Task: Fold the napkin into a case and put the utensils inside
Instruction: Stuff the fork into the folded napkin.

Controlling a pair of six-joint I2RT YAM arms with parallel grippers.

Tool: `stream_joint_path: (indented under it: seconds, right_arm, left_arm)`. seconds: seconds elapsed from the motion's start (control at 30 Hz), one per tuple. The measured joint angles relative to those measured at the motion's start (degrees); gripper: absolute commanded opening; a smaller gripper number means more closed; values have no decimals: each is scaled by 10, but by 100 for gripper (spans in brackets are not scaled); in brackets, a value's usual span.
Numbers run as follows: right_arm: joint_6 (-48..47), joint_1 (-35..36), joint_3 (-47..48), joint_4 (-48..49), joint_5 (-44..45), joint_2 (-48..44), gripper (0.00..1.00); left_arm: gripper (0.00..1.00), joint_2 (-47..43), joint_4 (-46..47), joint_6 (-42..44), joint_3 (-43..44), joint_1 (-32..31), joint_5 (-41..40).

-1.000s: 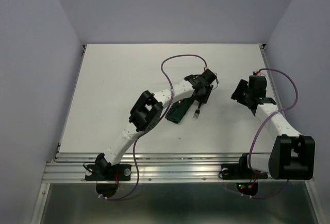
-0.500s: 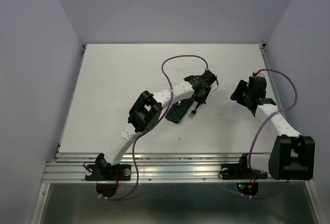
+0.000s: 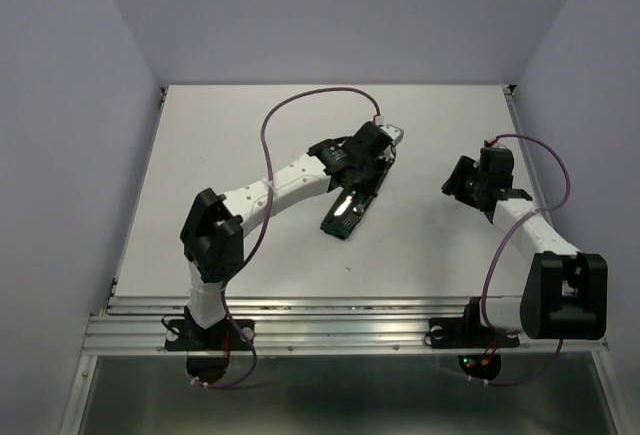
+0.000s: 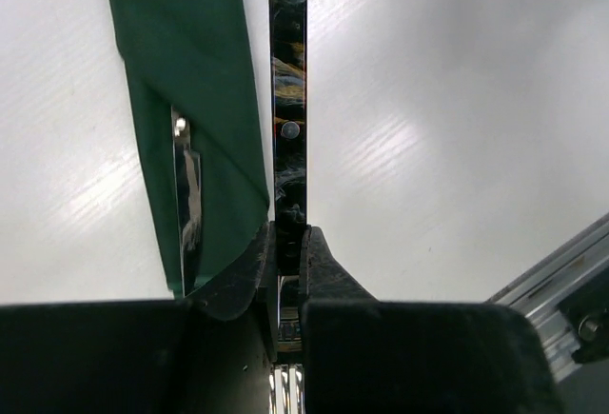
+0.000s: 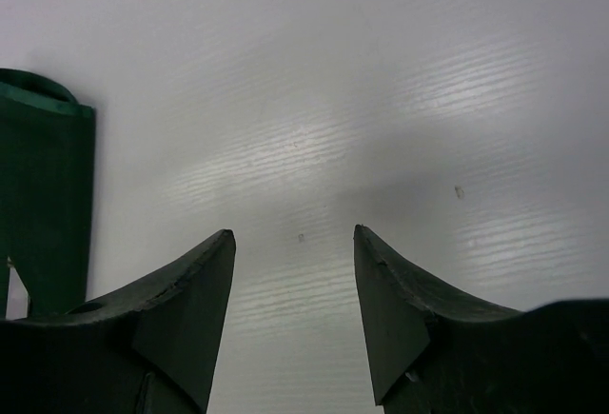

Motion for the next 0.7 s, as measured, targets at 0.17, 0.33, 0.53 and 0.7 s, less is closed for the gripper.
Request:
stream_joint_path:
  seconds: [0.17,0.33,0.53,0.7]
  right_arm:
    - [2,0,1,20,-35,28,57]
    - [8,9,38,42,-66,98,55]
    - [21,66,160,68,-80,225,41]
    - [32,96,286,92,-94,350,24]
  left_arm:
    - [0,-55,5,0,-111,12,4]
    - [0,-58,-7,0,-175,33,5]
    - [0,-59,-3,4,-198,51,18]
    - [0,-59,2,7,-202,54,30]
